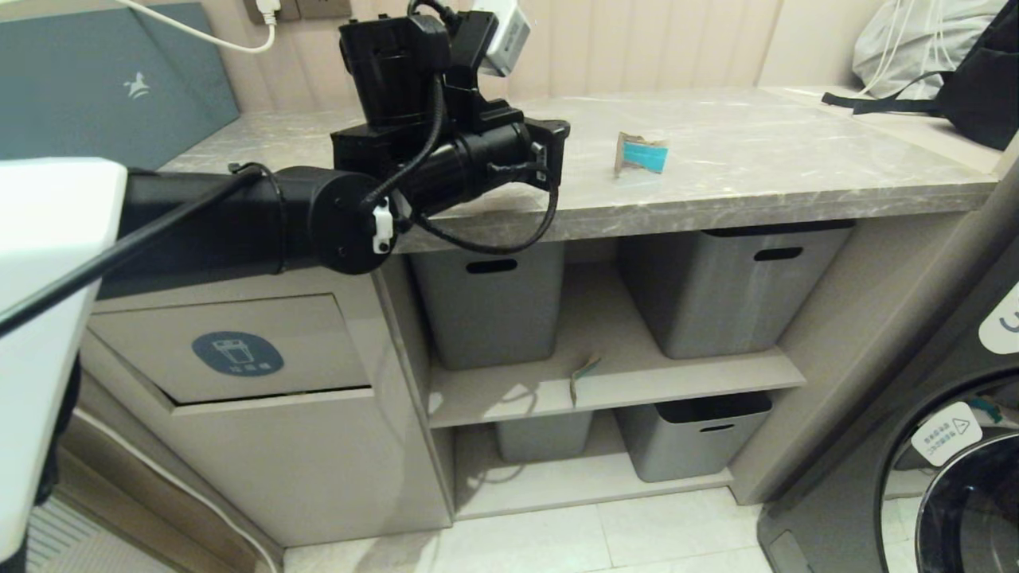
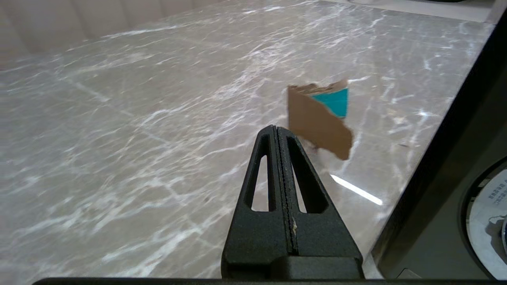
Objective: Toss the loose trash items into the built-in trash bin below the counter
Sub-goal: Pick up the garbage
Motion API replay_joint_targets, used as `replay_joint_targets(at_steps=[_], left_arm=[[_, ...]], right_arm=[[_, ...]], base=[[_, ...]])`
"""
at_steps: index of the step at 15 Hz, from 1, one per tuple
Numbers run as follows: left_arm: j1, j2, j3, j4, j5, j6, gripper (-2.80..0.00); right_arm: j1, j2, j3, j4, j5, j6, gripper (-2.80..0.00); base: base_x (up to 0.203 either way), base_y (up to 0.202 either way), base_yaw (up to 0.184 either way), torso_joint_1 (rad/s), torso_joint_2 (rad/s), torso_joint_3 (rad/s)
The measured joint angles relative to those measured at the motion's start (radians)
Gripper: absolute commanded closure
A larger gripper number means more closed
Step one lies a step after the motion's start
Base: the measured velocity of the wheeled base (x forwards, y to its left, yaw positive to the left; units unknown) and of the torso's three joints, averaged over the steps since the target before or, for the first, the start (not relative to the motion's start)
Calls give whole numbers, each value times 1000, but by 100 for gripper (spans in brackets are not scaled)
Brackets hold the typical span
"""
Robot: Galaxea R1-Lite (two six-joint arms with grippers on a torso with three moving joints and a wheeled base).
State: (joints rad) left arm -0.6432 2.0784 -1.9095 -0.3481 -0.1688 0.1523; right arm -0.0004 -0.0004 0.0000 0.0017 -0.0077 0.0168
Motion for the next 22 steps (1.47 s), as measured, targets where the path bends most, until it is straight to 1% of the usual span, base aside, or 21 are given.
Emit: replay_joint_targets(at_steps=[2,3,5,7,9,11,13,16,19,21,22], left_arm=[[24,-11,30,1,1,-1,0],[43,-22,50,1,1,-12,0],[88,-57,103,1,3,-54,0],[141,-120,196,-2,4,-72,0],[209,-222,339,-6,4,-75,0],[278,-363,529,-8,4,-75,0],[349,-539,755,-16,3,-77,0],[445,-792,1121,-93,2,-82,0],[502,-1068,1473,-176,2,-81,0],[523,-1249,1665,-196,3,-79,0],[534,-1344,1742,-193,5,-79,0]], right_arm=[[0,0,0,0,0,0,0],[0,0,0,0,0,0,0],[0,0,0,0,0,0,0],[0,0,0,0,0,0,0],[0,0,0,0,0,0,0],[0,0,0,0,0,0,0],[0,0,0,0,0,0,0],[0,0,0,0,0,0,0],[0,0,0,0,0,0,0],[0,0,0,0,0,0,0],[0,0,0,0,0,0,0]], base=[[0,0,0,0,0,0],[0,0,0,0,0,0],[0,0,0,0,0,0],[0,0,0,0,0,0],[0,0,0,0,0,0],[0,0,0,0,0,0],[0,0,0,0,0,0],[0,0,0,0,0,0],[0,0,0,0,0,0],[0,0,0,0,0,0],[0,0,0,0,0,0]])
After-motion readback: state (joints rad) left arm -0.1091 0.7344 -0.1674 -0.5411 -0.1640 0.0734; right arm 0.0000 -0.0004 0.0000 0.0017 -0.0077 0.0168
